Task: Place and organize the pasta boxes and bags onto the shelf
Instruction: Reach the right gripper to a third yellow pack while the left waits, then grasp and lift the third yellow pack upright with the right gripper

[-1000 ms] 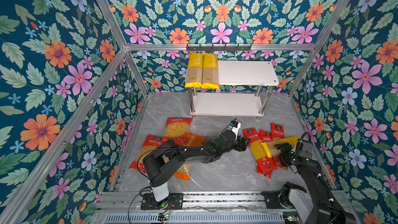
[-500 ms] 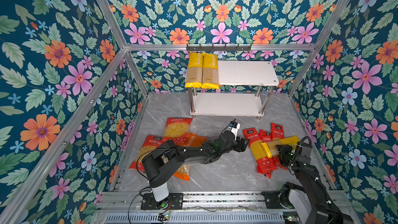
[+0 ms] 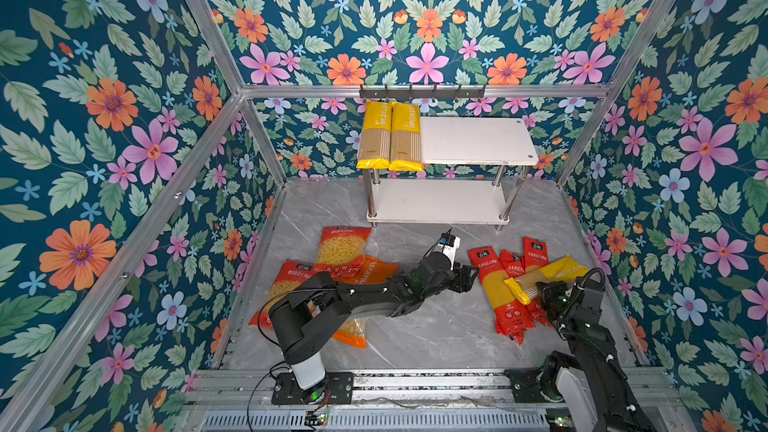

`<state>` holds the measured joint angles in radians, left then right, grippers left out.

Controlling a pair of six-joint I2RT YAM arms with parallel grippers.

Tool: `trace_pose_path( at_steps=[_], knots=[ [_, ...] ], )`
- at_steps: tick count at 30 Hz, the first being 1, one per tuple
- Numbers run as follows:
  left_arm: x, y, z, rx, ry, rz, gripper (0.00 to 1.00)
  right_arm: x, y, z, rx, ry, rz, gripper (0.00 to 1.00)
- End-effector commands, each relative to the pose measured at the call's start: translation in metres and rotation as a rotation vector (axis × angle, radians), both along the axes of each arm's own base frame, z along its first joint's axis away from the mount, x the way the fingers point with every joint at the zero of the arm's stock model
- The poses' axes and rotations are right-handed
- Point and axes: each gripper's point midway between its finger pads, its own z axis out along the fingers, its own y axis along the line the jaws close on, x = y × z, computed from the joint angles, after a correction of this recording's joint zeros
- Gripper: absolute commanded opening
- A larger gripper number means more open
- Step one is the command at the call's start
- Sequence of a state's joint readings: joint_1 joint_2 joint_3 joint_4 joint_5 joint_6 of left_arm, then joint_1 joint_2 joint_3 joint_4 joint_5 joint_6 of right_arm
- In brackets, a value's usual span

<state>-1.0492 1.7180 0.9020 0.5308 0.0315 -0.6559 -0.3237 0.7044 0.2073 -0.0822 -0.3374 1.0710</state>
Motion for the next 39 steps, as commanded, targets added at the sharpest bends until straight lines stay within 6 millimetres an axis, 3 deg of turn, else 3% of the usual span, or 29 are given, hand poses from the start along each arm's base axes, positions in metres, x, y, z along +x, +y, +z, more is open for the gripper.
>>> trace_pose_path(
  at_steps=[1,7,13,21,27,35,39],
  knots=[
    [0.005,0.002,0.011,-0.023,-0.015,0.014,0.70,0.004,0.002,0.012,-0.043,-0.042,0.041,0.02],
    [0.012,0.012,0.024,-0.032,-0.020,0.034,0.70,0.014,0.012,0.050,-0.120,-0.122,0.119,0.00],
    [0.023,0.028,0.046,-0.045,-0.031,0.069,0.70,0.024,0.035,0.097,-0.238,-0.222,0.245,0.00],
    [0.049,0.077,0.082,-0.056,-0.069,0.115,0.71,0.026,0.090,0.171,-0.414,-0.477,0.503,0.00],
    [0.040,0.085,0.125,-0.255,-0.099,0.010,0.74,0.008,0.146,0.219,-0.513,-0.766,0.719,0.00],
    [0.029,0.085,0.160,-0.452,-0.126,-0.078,0.88,-0.017,0.216,0.246,-0.469,-1.065,0.917,0.00],
    [0.029,0.089,0.162,-0.456,-0.128,-0.075,0.88,-0.018,0.240,0.253,-0.388,-1.132,0.967,0.00]
  ],
)
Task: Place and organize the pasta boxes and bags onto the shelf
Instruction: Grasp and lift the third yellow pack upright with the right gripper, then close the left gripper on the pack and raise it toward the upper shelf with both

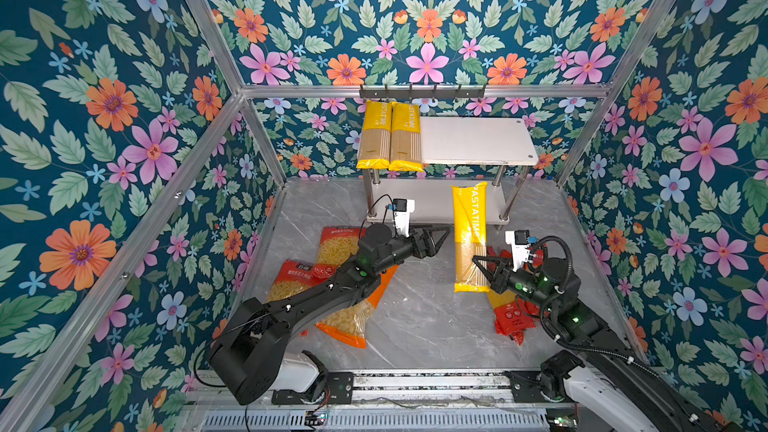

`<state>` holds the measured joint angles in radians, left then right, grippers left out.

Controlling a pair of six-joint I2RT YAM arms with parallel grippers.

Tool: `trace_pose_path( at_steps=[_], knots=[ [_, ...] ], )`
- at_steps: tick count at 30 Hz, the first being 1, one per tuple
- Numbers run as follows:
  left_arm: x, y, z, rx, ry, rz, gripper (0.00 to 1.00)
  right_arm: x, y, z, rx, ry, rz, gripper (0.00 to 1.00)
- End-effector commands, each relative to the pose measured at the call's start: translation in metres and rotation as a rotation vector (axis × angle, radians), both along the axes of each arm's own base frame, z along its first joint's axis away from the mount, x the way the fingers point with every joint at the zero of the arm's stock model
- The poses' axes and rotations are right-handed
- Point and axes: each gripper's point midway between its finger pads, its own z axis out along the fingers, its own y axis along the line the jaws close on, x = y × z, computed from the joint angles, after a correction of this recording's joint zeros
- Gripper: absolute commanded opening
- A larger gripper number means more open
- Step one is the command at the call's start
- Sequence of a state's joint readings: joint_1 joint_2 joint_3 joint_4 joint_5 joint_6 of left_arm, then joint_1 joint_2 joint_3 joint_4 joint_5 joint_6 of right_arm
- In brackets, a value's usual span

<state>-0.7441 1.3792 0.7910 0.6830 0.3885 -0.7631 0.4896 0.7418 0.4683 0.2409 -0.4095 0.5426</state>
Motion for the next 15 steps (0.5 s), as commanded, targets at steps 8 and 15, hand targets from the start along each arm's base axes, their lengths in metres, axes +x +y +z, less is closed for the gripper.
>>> trace_pose_path(
  at_steps=[8,15],
  knots=[
    [-0.021,-0.005,0.025,-0.121,-0.052,-0.130,0.77,0.000,0.038,0.079,0.223,-0.257,0.181,0.00],
    [-0.022,-0.009,0.028,-0.120,-0.077,-0.149,0.57,-0.002,0.059,0.075,0.225,-0.213,0.284,0.00]
  ],
)
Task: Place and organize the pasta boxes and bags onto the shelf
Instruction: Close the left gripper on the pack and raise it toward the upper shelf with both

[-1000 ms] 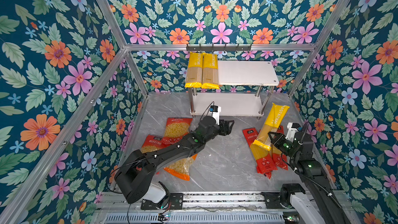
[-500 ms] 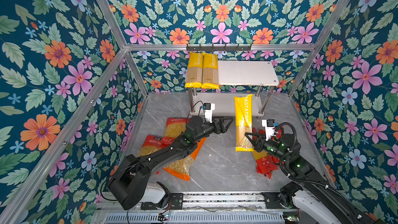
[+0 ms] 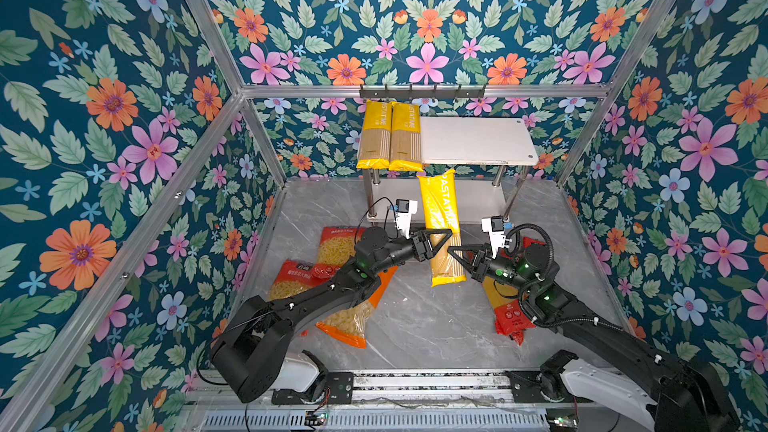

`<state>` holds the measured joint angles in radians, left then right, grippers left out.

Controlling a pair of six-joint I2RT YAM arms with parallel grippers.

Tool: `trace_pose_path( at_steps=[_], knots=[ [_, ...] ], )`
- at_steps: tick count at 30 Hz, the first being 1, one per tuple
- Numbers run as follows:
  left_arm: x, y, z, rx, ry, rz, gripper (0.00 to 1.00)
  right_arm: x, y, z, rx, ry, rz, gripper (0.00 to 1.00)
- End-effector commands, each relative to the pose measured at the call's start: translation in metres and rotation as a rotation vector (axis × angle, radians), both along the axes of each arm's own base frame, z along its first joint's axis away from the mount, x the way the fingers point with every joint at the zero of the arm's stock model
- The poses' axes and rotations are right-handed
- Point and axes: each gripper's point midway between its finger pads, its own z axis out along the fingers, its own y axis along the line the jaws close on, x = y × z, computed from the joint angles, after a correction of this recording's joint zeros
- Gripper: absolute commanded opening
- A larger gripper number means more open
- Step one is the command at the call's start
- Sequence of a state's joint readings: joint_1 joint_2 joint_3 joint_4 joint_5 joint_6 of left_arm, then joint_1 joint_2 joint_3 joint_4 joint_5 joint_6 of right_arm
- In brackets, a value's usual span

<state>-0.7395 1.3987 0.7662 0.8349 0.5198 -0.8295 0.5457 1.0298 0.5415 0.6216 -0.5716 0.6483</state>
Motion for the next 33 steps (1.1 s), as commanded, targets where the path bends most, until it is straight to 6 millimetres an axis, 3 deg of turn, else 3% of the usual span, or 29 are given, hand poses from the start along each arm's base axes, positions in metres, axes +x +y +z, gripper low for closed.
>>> trace_pose_path(
  at_steps=[1,5,7,14,18,23,33],
  knots=[
    [-0.002,-0.001,0.013,-0.029,-0.052,-0.018,0.53,-0.011,0.007,0.039,0.090,-0.144,0.077,0.00],
    [-0.002,0.000,0.018,-0.045,-0.070,-0.016,0.36,-0.009,0.011,0.030,0.096,-0.098,0.093,0.01],
    [0.000,0.001,0.022,-0.050,-0.075,-0.007,0.28,-0.009,0.012,0.027,0.101,-0.080,0.095,0.07],
    [0.009,0.004,0.039,-0.081,-0.084,0.005,0.09,-0.010,0.008,0.011,0.104,-0.017,0.081,0.38],
    [0.017,0.014,0.059,-0.138,-0.098,0.019,0.06,-0.014,0.001,-0.007,0.085,0.027,0.058,0.54],
    [0.019,0.016,0.090,-0.215,-0.128,-0.023,0.07,-0.013,-0.012,-0.020,0.093,0.099,0.042,0.60],
    [0.025,0.005,0.102,-0.274,-0.105,-0.075,0.08,-0.007,-0.009,0.020,0.210,0.089,0.102,0.58]
  ],
)
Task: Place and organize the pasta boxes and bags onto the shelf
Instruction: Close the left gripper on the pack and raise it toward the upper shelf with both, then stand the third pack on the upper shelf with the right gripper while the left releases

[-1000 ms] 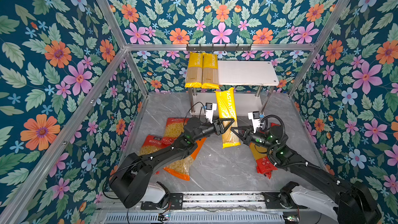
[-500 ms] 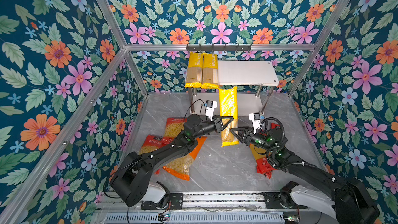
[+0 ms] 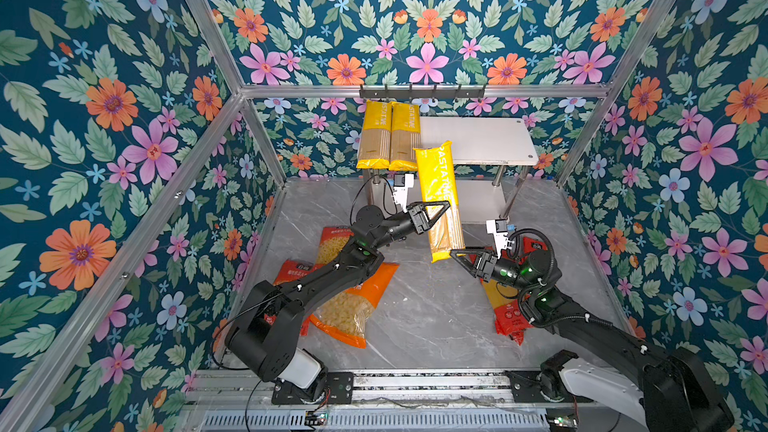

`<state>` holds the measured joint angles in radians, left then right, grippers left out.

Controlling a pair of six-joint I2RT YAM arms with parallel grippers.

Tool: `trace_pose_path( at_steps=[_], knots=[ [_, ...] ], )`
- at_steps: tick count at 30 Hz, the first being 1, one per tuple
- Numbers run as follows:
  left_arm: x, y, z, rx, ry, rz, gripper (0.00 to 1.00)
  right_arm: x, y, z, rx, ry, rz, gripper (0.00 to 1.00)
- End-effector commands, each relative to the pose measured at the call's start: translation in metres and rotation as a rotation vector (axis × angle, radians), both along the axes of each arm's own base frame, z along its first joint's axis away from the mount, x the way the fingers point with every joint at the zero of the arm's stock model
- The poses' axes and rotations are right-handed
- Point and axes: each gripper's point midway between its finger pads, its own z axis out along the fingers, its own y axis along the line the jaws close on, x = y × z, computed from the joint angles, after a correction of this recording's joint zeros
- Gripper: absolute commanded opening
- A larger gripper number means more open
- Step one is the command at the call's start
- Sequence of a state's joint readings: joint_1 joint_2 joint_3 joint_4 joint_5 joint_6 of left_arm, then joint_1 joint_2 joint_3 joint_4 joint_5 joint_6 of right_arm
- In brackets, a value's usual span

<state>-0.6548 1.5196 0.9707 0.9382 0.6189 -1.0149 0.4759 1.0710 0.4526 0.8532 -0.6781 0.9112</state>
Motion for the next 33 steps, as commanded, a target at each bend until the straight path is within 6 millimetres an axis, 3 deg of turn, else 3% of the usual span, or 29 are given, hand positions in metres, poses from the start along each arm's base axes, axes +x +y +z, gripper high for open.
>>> trace_pose_path(
  at_steps=[1,12,15,19,23,27,33],
  knots=[
    [-0.013,0.006,0.041,-0.121,-0.120,-0.024,0.08,-0.004,0.002,0.027,0.068,-0.064,0.036,0.58],
    [-0.007,-0.001,0.042,-0.135,-0.102,-0.029,0.12,0.022,0.002,0.048,0.209,-0.111,0.043,0.24],
    [-0.004,-0.001,0.041,-0.124,-0.091,-0.019,0.22,0.026,0.002,0.053,0.235,-0.122,0.037,0.12],
    [-0.003,0.003,0.043,-0.092,-0.100,0.015,0.47,0.036,-0.003,0.063,0.270,-0.110,-0.003,0.03],
    [0.018,0.026,0.025,0.014,-0.041,0.176,0.66,0.062,-0.013,0.068,0.242,-0.053,-0.140,0.00],
    [0.036,0.064,-0.004,0.171,0.025,0.387,0.70,0.086,-0.020,0.089,0.202,-0.002,-0.225,0.00],
    [0.023,0.091,-0.027,0.214,0.060,0.466,0.70,0.134,-0.036,0.105,0.156,0.218,-0.331,0.00]
  ],
)
